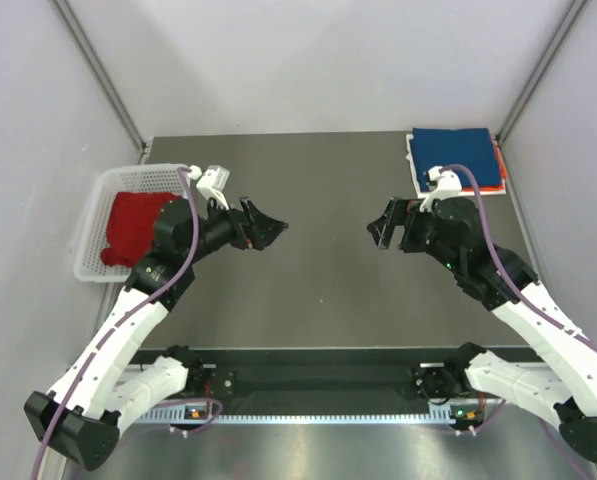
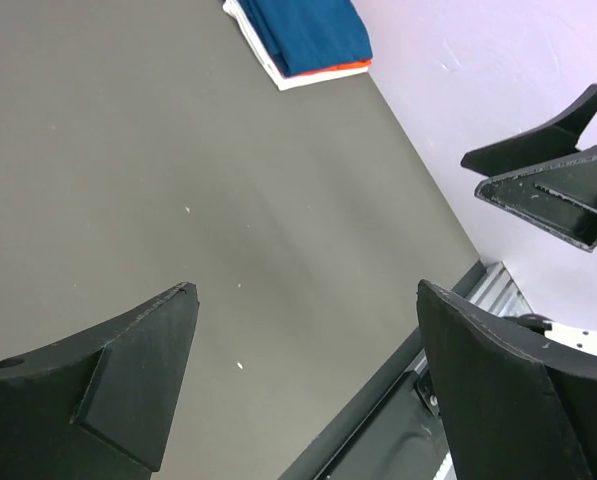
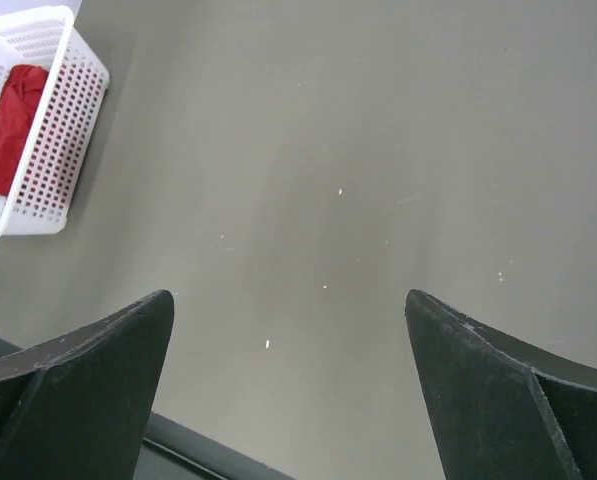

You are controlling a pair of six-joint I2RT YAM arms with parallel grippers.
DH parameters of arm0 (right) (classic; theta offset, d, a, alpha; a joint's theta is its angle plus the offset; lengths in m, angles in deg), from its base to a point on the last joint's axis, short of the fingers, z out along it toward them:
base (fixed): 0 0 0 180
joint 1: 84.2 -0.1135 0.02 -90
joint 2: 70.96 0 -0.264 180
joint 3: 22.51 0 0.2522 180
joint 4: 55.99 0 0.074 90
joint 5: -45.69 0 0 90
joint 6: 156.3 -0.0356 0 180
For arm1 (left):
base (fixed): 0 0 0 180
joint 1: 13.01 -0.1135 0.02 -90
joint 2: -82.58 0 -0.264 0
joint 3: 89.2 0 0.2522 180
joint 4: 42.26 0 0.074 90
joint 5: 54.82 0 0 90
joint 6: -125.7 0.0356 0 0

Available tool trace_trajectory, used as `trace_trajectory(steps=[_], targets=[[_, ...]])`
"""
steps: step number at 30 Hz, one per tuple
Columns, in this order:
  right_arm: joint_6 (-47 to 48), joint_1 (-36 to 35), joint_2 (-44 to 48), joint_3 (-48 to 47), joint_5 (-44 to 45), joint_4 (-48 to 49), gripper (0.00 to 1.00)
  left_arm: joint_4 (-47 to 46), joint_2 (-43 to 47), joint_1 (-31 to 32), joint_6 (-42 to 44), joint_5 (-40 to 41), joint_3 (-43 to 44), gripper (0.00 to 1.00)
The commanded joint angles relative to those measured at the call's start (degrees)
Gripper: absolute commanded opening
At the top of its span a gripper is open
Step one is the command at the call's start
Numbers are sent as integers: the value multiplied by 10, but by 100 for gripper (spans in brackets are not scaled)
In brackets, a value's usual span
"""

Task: Fold and stack the t-shirts
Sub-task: Grab the tshirt from the pile

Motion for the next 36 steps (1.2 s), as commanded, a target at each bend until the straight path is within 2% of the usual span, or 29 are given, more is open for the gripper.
trace_trajectory(steps=[1,3,7,8,10,12,13,15,16,17,20,24,26,28,29,36], targets=[[-2,6,13,4,-9,31,100,-37,4,-1,-4,10,1,94],[-3,7,16,6,-11,29,100,-25,2,-1,-9,22,13,93],[-3,7,22,6,-21,24,100,25,-3,-1,-7,105,43,91],[-3,8,24,6,-22,21,100,56,-11,-1,-2,154,68,91],[1,7,34,6,-23,20,100,103,-26,-2,21,199,107,91],[5,7,46,13,-24,19,100,189,-69,-7,54,316,191,91],[4,6,50,15,-24,17,100,215,-89,-16,57,366,221,90],[5,7,67,28,-36,16,100,260,-137,-91,60,409,285,88],[5,7,74,35,-40,17,100,260,-149,-128,58,405,292,88],[4,6,81,51,-46,20,100,258,-168,-202,51,400,297,88],[-2,6,110,74,-68,31,100,244,-216,-322,25,363,290,86],[-1,6,147,89,-87,43,100,220,-294,-403,14,368,271,81],[0,6,155,87,-87,45,100,187,-340,-445,8,320,248,76],[7,7,163,84,-106,43,100,177,-374,-462,1,289,245,71],[10,7,165,80,-111,42,100,181,-409,-470,0,286,253,65],[39,7,183,74,-107,47,100,180,-507,-473,-14,284,277,64]])
